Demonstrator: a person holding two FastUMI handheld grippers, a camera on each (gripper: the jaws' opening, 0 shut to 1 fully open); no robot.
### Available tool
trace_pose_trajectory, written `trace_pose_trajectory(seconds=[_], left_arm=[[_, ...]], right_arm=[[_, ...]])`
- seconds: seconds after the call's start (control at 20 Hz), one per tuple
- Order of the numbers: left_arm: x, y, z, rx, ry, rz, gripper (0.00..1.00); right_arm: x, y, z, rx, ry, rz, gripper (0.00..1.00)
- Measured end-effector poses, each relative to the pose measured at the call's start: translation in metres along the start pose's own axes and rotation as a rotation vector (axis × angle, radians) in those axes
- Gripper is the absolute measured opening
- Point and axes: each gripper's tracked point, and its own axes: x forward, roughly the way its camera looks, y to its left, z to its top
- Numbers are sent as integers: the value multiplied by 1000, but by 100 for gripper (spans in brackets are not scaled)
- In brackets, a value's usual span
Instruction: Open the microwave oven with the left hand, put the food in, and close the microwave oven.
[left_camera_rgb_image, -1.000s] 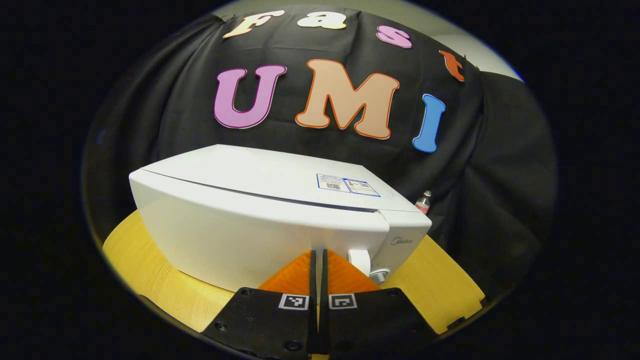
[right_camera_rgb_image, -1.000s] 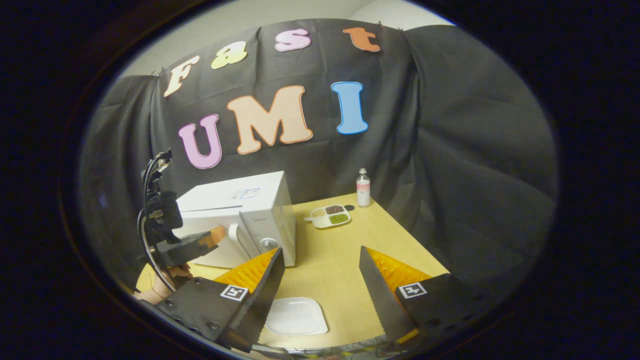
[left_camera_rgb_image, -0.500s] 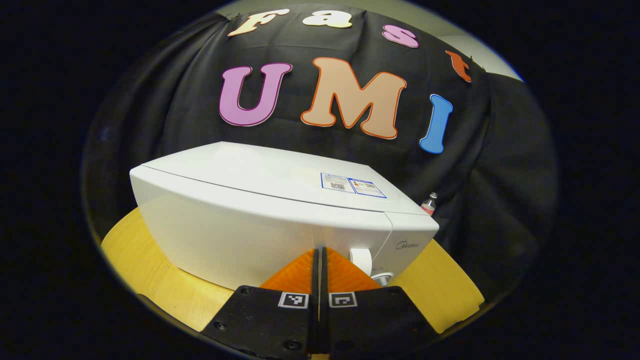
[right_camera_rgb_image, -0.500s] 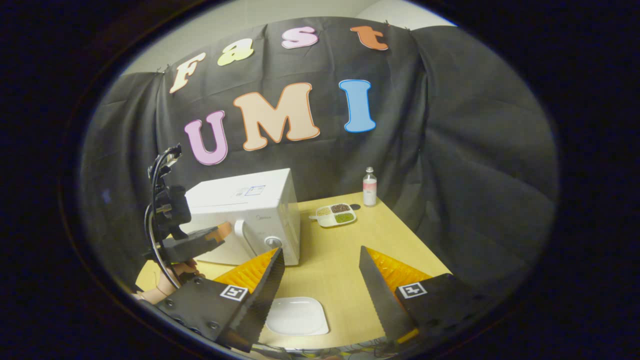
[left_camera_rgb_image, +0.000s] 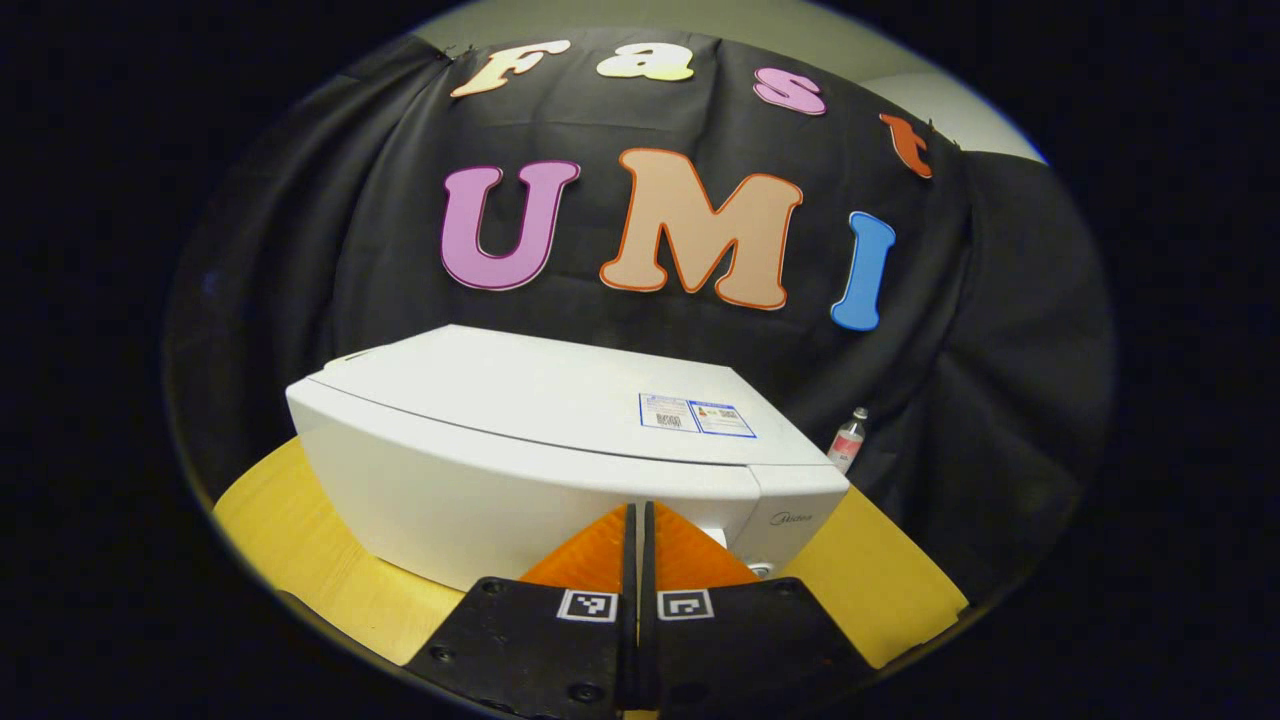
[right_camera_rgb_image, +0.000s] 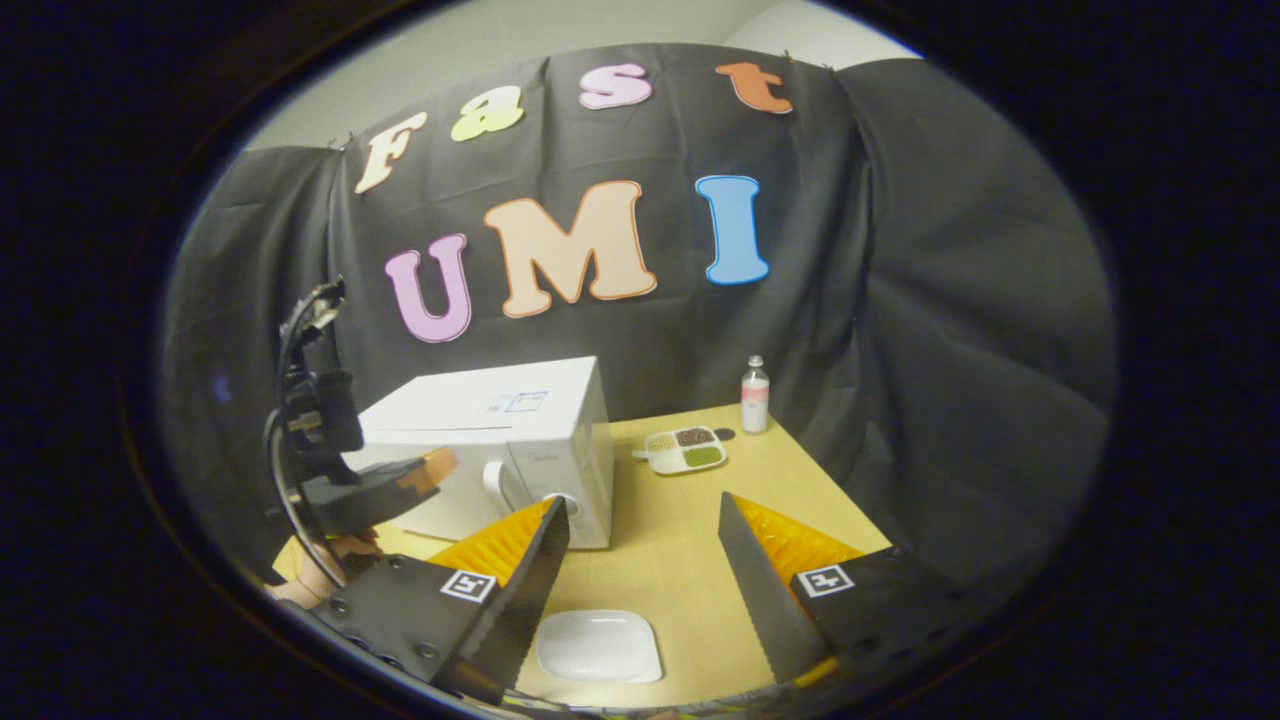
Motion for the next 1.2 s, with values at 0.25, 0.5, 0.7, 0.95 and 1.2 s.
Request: trace_pose_trajectory(seconds=[0.25,0.5,0.7,0.95,1.2], left_arm=[[-64,14,17,25,0,23,8],[-114,29,37,31,-15,60,53],[-138,38,47,40,-37,127,89],[-151,35,53,48,-60,149,93],[-149,24,48,37,-47,127,92]], right_arm=[[-1,2,-3,-15,8,10,88],[-5,5,9,-13,-10,29,88],[-10,13,20,-26,-36,53,88],[-16,23,31,-32,-75,88,88],[-16,15,32,-27,-82,92,88]])
